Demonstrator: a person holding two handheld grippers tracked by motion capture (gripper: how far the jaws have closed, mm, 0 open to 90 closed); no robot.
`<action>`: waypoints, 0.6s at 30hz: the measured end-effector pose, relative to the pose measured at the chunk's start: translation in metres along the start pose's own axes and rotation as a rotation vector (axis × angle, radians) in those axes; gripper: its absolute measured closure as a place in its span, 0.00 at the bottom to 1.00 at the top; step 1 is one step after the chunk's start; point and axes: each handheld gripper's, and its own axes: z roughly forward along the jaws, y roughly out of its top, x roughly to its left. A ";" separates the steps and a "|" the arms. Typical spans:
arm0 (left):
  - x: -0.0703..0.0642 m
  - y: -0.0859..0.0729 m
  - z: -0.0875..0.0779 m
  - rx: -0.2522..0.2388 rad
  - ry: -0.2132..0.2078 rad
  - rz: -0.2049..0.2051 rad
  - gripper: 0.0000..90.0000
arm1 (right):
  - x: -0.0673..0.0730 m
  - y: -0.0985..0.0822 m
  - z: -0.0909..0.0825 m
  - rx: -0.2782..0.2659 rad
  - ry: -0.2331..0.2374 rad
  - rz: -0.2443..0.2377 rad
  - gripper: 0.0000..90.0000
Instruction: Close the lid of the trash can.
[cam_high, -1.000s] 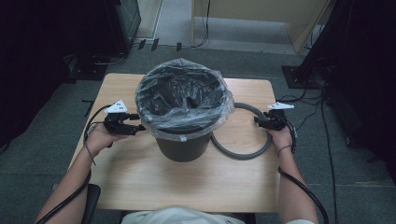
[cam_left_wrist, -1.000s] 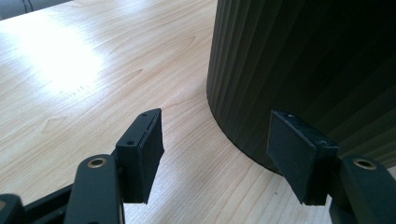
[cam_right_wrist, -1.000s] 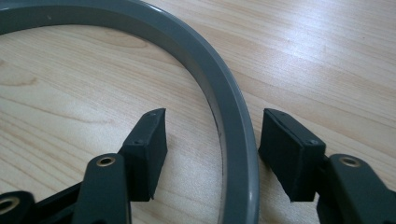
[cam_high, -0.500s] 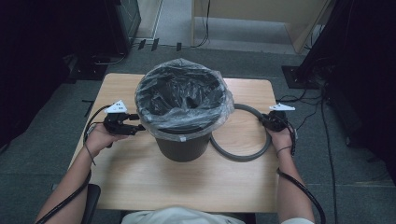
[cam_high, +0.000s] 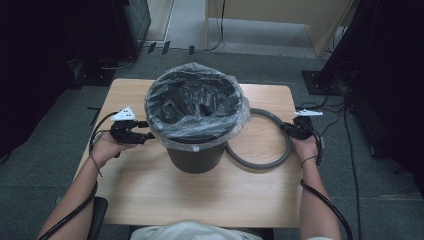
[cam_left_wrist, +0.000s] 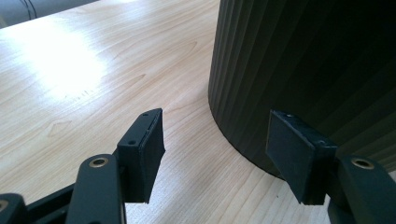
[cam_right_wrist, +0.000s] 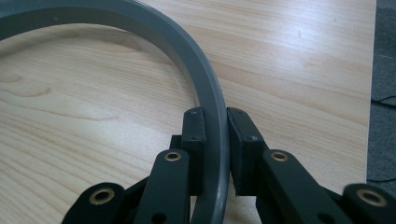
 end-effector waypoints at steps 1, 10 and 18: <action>0.000 0.000 -0.001 -0.001 0.002 0.002 0.40 | 0.001 0.004 -0.003 0.007 -0.002 -0.009 0.88; 0.001 -0.001 -0.001 0.019 0.005 -0.012 0.40 | -0.003 0.011 -0.014 0.035 0.010 0.009 0.88; 0.002 -0.002 -0.002 0.023 0.016 -0.021 0.40 | -0.006 0.026 -0.030 0.035 0.007 0.014 0.88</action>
